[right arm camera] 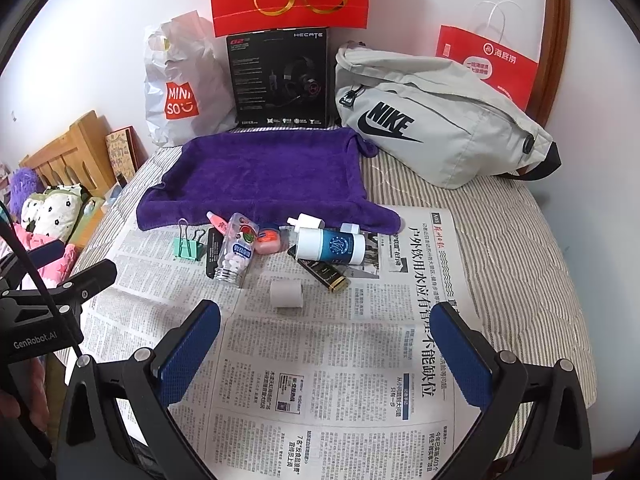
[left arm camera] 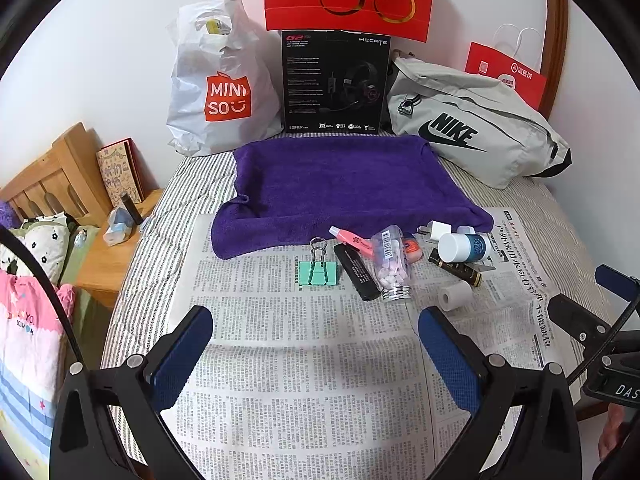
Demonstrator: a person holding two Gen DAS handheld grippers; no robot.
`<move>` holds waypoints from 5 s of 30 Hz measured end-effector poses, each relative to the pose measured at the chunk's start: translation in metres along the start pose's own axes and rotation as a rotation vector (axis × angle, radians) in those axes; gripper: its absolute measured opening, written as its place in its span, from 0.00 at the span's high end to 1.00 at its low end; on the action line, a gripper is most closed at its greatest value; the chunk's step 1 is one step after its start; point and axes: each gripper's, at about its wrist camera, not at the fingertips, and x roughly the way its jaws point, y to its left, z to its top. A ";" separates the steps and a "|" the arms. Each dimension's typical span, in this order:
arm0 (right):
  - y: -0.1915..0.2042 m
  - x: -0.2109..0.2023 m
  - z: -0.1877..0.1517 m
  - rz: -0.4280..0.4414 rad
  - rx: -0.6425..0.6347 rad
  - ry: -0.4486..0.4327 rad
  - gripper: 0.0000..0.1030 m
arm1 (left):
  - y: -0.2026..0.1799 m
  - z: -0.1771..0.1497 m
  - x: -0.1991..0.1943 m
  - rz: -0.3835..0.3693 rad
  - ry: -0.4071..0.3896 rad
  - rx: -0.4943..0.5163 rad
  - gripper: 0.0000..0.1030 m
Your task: Organize rigid objects
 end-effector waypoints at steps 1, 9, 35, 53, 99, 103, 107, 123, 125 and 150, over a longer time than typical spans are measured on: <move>0.000 0.000 0.000 -0.001 0.000 -0.002 0.00 | 0.000 0.000 0.000 0.001 0.000 0.000 0.00; 0.000 0.000 0.000 0.001 -0.005 -0.001 0.00 | -0.003 0.000 -0.001 0.003 0.004 0.009 0.00; -0.025 0.079 -0.005 0.070 0.028 0.114 0.00 | 0.015 0.002 0.140 -0.021 0.124 -0.009 0.00; -0.039 0.145 0.023 0.067 0.075 0.116 0.01 | 0.006 0.008 0.167 -0.045 0.051 0.039 0.38; -0.029 0.185 0.024 0.101 0.121 0.045 0.21 | -0.001 0.006 0.159 -0.074 0.034 0.064 0.58; -0.007 0.194 0.021 0.020 -0.048 0.068 0.19 | -0.002 0.006 0.160 -0.072 0.033 0.068 0.58; -0.010 0.199 0.019 0.054 -0.031 0.079 0.11 | -0.002 0.006 0.160 -0.072 0.032 0.068 0.58; -0.005 0.192 0.021 0.089 -0.022 0.128 0.01 | -0.002 0.006 0.160 -0.073 0.032 0.068 0.57; -0.013 0.184 0.021 0.136 0.047 0.121 0.01 | -0.002 0.006 0.160 -0.076 0.033 0.068 0.56; -0.038 0.187 0.035 0.147 0.177 0.104 0.25 | 0.008 0.006 0.155 -0.099 0.042 0.040 0.62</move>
